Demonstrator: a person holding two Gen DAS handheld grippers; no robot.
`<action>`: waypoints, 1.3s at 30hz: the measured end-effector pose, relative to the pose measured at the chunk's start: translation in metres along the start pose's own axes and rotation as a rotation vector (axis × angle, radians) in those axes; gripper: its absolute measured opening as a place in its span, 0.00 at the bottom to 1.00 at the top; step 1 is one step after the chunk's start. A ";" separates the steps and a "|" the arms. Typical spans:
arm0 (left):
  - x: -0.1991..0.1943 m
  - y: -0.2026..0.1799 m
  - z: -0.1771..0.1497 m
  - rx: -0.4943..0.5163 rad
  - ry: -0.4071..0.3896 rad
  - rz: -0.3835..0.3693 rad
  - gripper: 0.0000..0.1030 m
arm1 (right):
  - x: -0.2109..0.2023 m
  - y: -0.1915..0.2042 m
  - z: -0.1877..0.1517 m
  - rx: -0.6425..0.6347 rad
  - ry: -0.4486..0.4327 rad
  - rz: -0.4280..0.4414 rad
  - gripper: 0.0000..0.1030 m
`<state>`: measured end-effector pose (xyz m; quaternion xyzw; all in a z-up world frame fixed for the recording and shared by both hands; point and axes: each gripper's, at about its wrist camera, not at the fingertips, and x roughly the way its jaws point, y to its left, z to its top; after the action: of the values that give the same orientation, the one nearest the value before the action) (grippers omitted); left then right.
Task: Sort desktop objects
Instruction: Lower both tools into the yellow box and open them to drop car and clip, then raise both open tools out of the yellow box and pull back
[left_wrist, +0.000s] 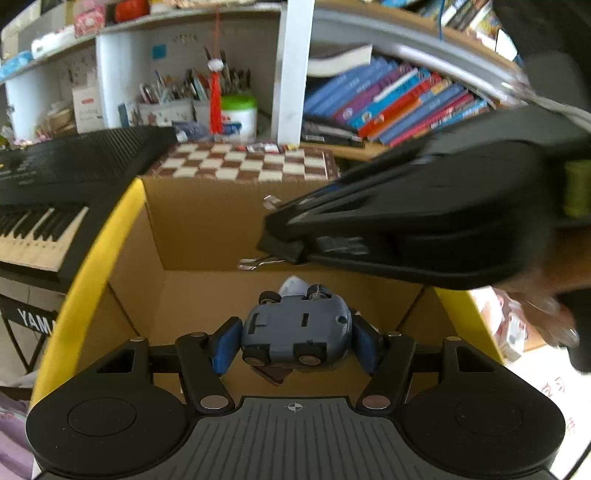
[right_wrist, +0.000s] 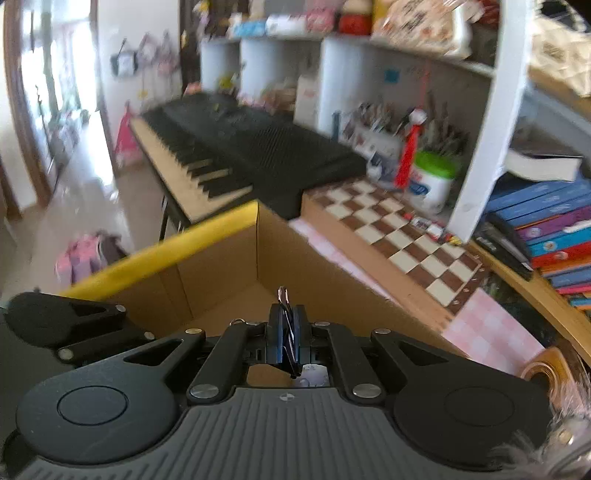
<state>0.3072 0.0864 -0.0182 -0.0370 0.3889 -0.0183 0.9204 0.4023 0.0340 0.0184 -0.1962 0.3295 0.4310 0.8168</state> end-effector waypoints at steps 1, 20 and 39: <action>0.004 -0.001 0.000 0.004 0.017 0.000 0.62 | 0.007 -0.001 0.001 -0.002 0.022 0.015 0.05; 0.008 -0.009 0.002 0.020 0.061 -0.013 0.96 | 0.047 -0.014 0.003 -0.032 0.168 0.050 0.11; -0.064 0.011 -0.004 0.003 -0.129 0.016 0.98 | -0.082 -0.013 -0.015 0.163 -0.174 -0.109 0.29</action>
<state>0.2599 0.1013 0.0241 -0.0338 0.3291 -0.0089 0.9437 0.3735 -0.0296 0.0664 -0.1089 0.2801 0.3729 0.8778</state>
